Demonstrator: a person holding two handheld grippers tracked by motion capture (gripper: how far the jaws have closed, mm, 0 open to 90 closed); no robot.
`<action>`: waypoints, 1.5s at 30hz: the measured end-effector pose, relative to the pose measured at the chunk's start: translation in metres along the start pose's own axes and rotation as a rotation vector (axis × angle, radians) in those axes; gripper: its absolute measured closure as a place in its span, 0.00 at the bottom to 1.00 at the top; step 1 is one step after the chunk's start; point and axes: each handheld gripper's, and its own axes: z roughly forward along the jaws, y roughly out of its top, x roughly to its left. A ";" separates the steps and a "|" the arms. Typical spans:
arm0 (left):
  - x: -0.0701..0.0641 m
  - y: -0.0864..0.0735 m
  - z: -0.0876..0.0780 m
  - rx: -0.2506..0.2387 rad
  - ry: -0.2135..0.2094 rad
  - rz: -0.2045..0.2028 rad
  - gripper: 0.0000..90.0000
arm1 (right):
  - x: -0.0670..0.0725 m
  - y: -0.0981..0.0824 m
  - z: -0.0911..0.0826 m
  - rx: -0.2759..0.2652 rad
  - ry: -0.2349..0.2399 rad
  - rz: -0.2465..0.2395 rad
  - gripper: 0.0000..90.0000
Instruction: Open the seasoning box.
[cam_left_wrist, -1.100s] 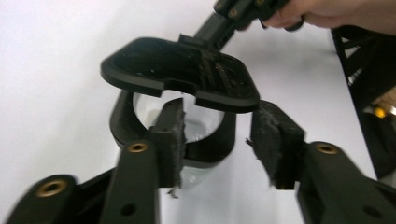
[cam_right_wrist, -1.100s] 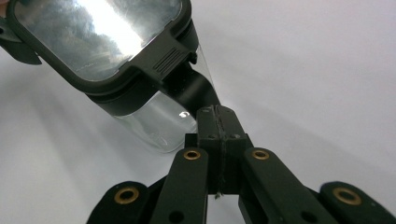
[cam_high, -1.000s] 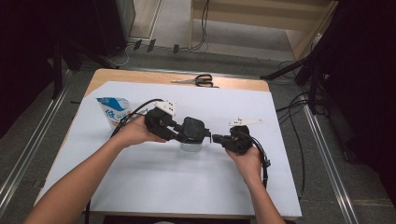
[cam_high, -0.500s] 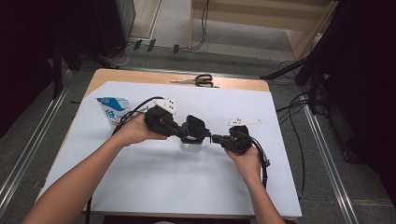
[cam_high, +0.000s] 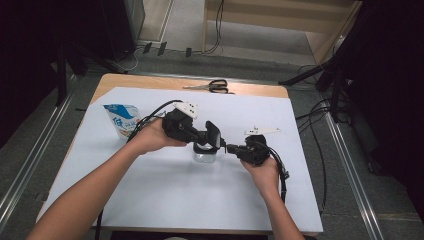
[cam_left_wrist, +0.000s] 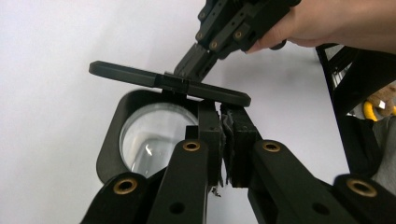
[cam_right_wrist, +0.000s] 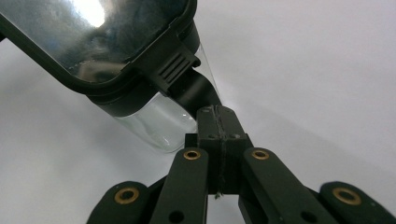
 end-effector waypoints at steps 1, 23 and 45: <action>0.000 0.002 0.001 -0.003 0.000 0.002 0.98 | 0.000 0.000 0.000 0.002 0.001 0.000 1.00; -0.003 0.023 0.022 0.006 0.004 -0.009 0.97 | 0.003 -0.005 0.000 0.023 0.005 -0.008 1.00; -0.001 0.033 0.033 0.025 0.011 -0.037 0.96 | -0.001 -0.003 0.002 0.016 -0.003 0.000 1.00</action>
